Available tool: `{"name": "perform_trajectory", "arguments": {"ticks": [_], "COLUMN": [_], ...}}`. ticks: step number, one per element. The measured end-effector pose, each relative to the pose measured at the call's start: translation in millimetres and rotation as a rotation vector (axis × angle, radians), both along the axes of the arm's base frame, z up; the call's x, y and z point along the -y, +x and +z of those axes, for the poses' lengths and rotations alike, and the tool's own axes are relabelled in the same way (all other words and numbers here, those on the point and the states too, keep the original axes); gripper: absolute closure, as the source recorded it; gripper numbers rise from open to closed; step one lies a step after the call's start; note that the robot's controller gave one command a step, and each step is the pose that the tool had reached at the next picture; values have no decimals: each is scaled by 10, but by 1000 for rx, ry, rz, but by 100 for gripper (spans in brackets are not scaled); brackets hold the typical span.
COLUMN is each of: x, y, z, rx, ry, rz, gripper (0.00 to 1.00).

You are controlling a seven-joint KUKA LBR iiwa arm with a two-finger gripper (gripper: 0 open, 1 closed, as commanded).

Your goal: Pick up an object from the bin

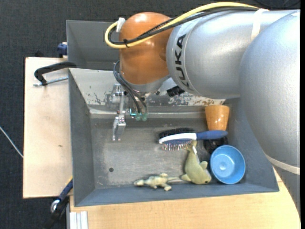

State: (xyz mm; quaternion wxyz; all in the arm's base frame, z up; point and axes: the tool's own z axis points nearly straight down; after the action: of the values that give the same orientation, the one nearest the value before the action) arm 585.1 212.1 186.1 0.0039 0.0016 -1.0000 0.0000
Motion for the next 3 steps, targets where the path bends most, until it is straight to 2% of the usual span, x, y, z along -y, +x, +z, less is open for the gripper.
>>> {"name": "perform_trajectory", "arguments": {"ticks": [1,2,3], "x": [270,708,1603], "y": [156,198,169], "z": [-1141,-829,-796], "rx": [13,16,9], "ry": [4,1,-1], "rz": [241,299,288], "gripper": [0,0,0]}}
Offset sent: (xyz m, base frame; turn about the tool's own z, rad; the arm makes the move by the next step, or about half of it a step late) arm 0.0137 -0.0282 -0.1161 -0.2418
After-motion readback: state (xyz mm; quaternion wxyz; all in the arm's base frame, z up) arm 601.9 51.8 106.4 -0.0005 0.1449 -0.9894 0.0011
